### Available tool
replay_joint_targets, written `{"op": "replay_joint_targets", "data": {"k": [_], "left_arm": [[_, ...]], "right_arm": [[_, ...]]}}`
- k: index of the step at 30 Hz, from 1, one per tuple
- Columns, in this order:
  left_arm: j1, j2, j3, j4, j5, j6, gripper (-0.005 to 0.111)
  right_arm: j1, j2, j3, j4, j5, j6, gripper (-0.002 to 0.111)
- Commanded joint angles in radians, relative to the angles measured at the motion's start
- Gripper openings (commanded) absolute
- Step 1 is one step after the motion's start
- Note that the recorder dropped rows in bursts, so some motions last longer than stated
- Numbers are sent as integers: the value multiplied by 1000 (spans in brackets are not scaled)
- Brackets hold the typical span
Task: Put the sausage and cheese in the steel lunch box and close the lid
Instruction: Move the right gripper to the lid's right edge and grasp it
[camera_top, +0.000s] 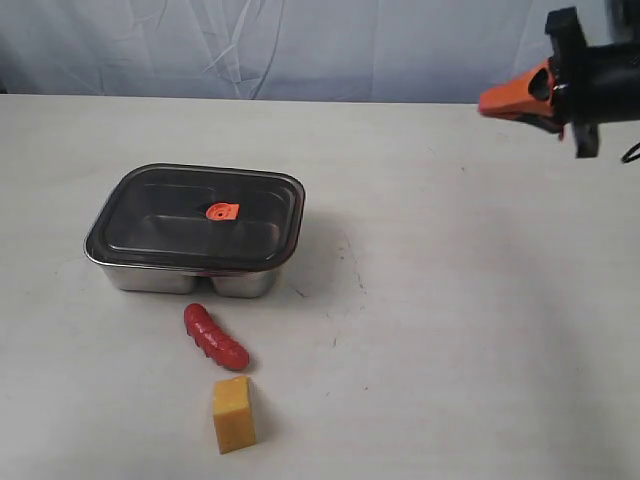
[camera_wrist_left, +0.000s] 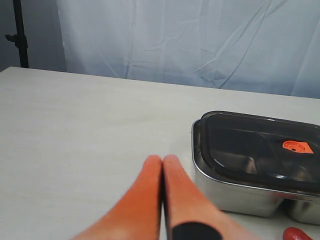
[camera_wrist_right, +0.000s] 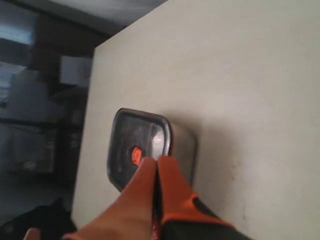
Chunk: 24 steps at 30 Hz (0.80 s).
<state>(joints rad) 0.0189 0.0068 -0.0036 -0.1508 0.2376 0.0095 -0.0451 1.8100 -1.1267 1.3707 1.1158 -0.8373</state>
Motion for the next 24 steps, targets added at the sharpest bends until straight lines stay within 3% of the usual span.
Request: {"op": "replay_joint_targets", "data": {"k": [1,6,12,24], "left_arm": [[0,-7,4,6,-6,-2,0],[0,-7,4,6,-6,-2,0],[0,-7,4,6,-6,-2,0],[0,-7,4,6,-6,-2,0]], "right_arm": [[52,196,-9,200,105,-198,17],[176,353,-74,268,105,-251,62],[327,428,-262,272,-12,-194,62],[393,546,-303,205,77,-44,62]]}}
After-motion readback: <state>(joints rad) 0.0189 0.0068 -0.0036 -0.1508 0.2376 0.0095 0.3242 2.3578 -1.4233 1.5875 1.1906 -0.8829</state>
